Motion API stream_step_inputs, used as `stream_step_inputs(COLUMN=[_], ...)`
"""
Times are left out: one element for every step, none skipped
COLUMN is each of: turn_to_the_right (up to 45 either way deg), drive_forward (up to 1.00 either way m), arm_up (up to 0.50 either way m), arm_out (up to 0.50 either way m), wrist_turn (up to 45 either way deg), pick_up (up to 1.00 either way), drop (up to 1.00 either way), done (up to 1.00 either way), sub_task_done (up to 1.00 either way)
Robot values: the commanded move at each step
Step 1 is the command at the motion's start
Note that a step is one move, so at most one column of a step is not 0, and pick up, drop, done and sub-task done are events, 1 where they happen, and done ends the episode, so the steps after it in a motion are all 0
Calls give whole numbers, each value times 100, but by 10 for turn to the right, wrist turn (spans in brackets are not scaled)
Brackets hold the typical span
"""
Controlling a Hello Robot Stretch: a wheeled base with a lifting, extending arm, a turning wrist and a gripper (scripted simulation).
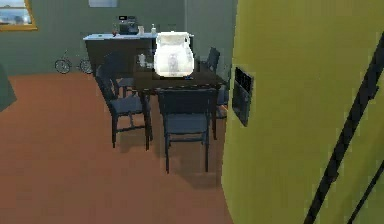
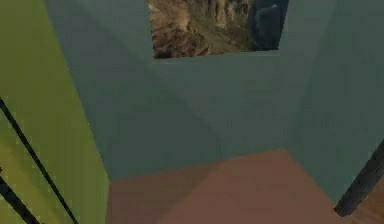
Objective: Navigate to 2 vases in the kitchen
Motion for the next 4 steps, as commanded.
stream_step_inputs(turn_to_the_right=[-300,0,-60,0], drive_forward=[0,100,0,30], arm_up=[0,0,0,0], arm_out=[0,0,0,0], wrist_turn=[0,0,0,0], pick_up=[0,0,0,0], drop=[0,0,0,0], done=[0,0,0,0], sub_task_done=[0,0,0,0])
